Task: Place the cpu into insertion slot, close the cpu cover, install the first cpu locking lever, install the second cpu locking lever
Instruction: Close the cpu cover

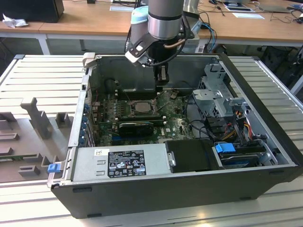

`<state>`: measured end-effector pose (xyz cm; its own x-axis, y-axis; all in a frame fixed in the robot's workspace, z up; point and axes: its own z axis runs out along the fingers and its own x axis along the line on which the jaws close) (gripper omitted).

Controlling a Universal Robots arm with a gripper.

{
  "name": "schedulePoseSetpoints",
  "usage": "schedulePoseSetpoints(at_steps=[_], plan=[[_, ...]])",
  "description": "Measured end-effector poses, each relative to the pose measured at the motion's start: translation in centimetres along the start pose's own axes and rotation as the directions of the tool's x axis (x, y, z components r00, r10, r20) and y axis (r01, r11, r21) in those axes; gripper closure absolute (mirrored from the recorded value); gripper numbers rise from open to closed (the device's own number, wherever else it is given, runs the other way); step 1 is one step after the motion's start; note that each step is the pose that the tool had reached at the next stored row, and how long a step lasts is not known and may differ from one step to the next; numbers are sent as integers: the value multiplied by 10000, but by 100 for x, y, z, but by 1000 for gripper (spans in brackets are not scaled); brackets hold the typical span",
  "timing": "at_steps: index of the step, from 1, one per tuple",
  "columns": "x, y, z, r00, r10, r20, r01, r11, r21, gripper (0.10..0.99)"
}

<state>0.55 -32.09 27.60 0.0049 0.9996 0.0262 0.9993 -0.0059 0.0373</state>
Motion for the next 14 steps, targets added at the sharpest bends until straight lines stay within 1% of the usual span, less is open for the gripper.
schedulePoseSetpoints(at_steps=[3, 5, 7, 8, 10, 11, 14], plan=[[1, 85, 15, 10000, 0, -4, 0, 10000, 0, 980], [1, 174, 68, 10000, -2, -1, 2, 10000, 1, 980], [8, 222, 93, 10000, -41, -4, 41, 10000, 2, 980], [14, 266, 107, 9999, -101, -5, 101, 9999, 3, 980], [17, 322, 116, 9999, -151, -6, 151, 9999, 6, 980], [23, 371, 127, 9999, -169, -8, 169, 9999, 5, 980], [31, 483, 174, 9998, -205, -8, 205, 9998, 6, 980]])
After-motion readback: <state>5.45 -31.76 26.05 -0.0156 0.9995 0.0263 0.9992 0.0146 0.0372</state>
